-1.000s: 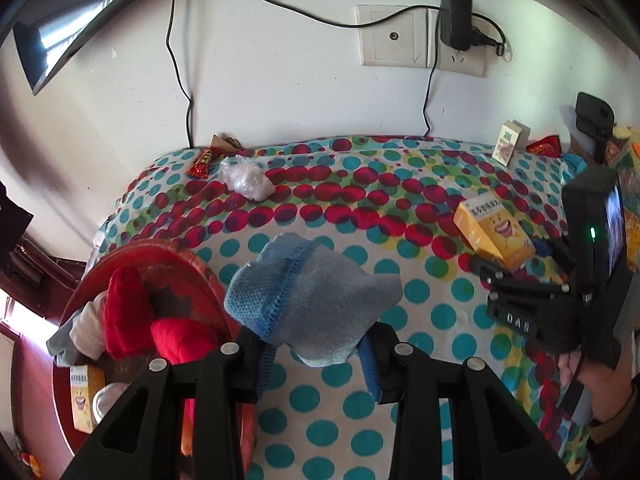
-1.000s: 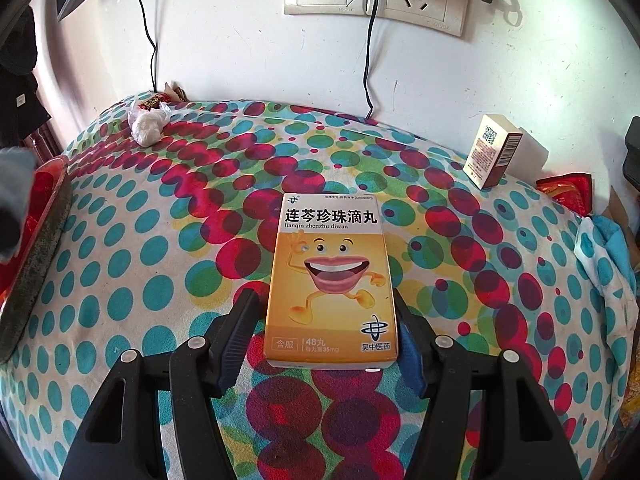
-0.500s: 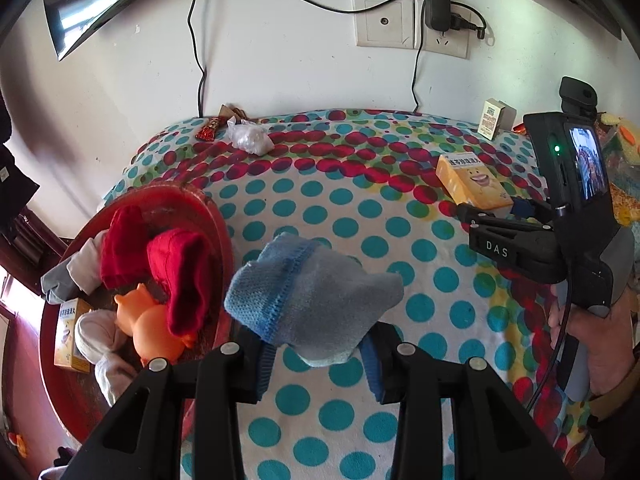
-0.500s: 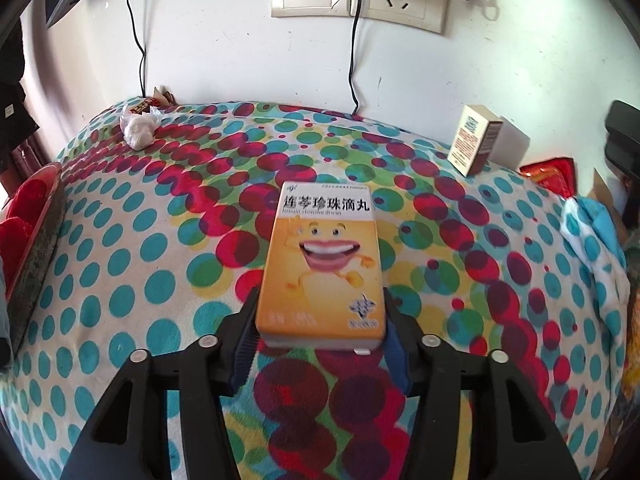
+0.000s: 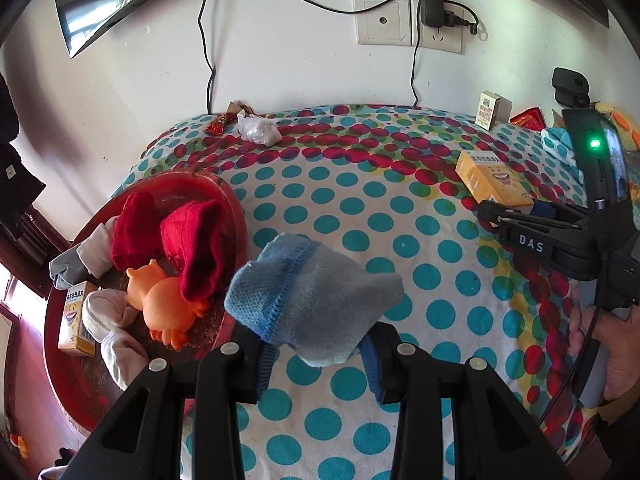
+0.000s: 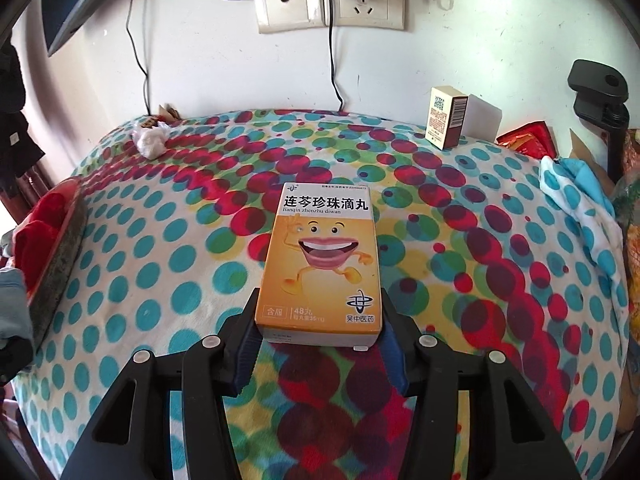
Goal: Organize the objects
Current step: 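Carry the blue cloth into the red tray and open the left gripper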
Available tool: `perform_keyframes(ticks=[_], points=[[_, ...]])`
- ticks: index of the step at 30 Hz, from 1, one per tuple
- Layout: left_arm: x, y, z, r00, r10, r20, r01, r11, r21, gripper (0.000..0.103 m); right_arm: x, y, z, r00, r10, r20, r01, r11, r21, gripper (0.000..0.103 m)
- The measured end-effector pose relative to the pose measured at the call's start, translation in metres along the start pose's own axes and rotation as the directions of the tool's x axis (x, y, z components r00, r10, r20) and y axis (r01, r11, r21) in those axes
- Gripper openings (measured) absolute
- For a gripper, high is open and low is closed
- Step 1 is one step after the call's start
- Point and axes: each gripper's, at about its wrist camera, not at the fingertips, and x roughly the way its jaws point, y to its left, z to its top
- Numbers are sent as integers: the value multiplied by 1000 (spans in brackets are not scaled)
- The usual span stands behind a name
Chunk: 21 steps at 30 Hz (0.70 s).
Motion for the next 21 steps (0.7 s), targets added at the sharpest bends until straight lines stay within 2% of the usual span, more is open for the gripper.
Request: perform_keyframes(ticks=[5,13,21], points=[[1,1,-7,1000,-14,-10,14,1000,1,38,-2,-2,-4,1000,2,-8,-2,1000,18,49],[-4,10,-12,1000,-21,-4,21,1000,-10,38,3,4,-4,998,-61,-29,61,998,5,49],[-15,24,-14,1000,-30,9,30,999,-14,38,4,6,-4,997,-75,-32,75,997,-2,50]])
